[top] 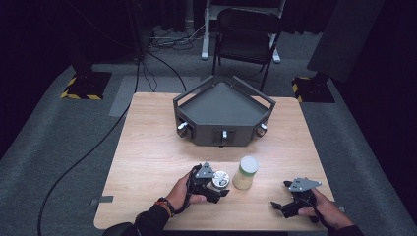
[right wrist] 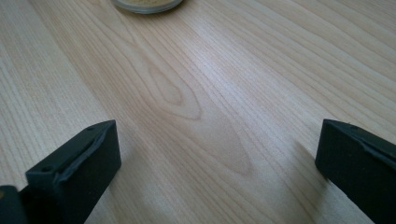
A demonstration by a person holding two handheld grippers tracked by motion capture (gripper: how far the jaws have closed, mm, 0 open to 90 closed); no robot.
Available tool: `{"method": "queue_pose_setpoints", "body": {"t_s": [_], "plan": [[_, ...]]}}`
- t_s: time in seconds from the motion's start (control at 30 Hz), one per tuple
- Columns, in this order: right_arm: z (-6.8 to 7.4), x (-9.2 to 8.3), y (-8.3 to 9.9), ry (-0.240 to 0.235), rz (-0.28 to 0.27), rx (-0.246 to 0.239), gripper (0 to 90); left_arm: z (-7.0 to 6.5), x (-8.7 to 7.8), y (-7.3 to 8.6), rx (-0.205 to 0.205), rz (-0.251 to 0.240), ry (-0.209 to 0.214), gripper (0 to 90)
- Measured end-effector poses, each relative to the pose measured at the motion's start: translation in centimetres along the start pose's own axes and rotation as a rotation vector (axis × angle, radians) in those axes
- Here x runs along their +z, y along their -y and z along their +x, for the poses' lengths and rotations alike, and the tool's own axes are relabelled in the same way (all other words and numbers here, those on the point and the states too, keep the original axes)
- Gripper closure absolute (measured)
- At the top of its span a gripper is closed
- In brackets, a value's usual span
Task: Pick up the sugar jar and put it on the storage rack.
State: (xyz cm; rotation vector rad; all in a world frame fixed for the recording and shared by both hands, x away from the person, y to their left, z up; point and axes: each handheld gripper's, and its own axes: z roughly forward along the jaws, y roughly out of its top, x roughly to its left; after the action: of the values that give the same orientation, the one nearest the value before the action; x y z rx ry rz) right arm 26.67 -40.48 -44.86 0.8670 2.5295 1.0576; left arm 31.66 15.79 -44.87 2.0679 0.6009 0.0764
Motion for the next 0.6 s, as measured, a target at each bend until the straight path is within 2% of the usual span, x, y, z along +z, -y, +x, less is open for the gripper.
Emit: {"method": "queue_pose_setpoints", "body": {"t_s": [0.4, 0.6], "plan": [[0.00, 0.00, 0.00, -0.001, 0.000, -0.001, 0.0, -0.16, -0.38, -0.30, 0.011, 0.009, -0.010, 27.0], [0.00, 0.00, 0.00, 0.000, 0.000, -0.001, 0.0, -0.45, -0.62, -0.13, -0.002, 0.000, -0.059, 27.5]]}}
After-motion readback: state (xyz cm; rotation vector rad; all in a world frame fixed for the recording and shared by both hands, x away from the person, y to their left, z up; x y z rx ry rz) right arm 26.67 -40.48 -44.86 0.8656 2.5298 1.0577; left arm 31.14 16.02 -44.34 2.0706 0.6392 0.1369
